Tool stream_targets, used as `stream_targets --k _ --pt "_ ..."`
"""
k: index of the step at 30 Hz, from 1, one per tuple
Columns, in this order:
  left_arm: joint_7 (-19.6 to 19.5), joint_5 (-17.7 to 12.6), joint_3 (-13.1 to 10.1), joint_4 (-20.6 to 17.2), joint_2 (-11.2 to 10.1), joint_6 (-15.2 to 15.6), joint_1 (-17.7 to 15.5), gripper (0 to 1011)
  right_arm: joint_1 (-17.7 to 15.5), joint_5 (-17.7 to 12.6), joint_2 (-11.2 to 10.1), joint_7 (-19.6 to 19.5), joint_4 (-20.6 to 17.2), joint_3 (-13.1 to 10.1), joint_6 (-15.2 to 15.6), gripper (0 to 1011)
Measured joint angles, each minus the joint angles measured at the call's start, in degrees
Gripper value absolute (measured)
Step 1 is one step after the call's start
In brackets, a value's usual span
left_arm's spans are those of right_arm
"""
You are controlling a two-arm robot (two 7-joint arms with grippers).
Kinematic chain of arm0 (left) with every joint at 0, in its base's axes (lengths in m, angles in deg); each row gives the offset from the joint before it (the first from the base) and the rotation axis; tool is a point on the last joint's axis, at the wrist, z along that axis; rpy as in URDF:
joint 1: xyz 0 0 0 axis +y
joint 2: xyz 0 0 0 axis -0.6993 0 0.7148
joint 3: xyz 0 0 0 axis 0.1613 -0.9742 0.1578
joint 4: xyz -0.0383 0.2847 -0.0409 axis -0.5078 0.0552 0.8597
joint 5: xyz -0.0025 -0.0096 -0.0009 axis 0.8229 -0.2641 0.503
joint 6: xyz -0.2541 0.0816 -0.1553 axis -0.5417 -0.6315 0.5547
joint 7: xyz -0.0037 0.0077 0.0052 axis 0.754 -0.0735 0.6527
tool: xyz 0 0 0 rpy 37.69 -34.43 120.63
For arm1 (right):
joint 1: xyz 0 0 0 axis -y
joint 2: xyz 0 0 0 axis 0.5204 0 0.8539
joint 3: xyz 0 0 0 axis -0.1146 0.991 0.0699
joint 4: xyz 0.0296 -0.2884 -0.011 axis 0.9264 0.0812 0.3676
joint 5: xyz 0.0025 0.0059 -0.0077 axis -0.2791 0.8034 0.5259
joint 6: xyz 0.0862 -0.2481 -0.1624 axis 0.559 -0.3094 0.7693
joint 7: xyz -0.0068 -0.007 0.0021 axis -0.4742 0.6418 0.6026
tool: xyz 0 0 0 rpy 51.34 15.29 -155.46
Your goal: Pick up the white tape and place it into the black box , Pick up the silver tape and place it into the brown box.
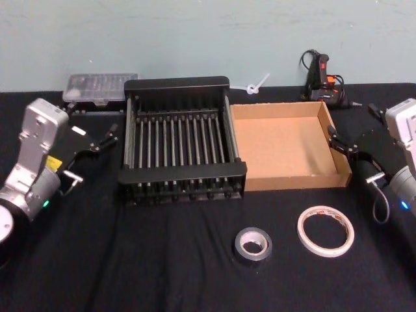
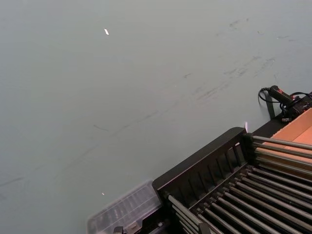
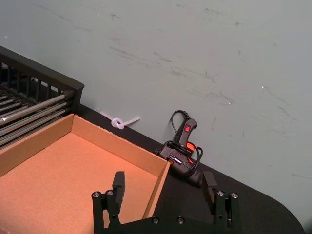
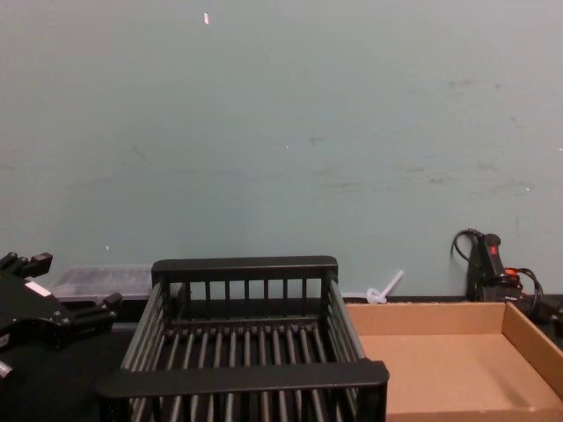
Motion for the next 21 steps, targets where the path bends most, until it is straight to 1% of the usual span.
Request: stream_targets --k 21 --pt "0.0 0.0 0.0 0.0 0.0 0.0 0.0 1001 0.0 0.0 0.0 0.0 0.0 0.0 0.0 1002"
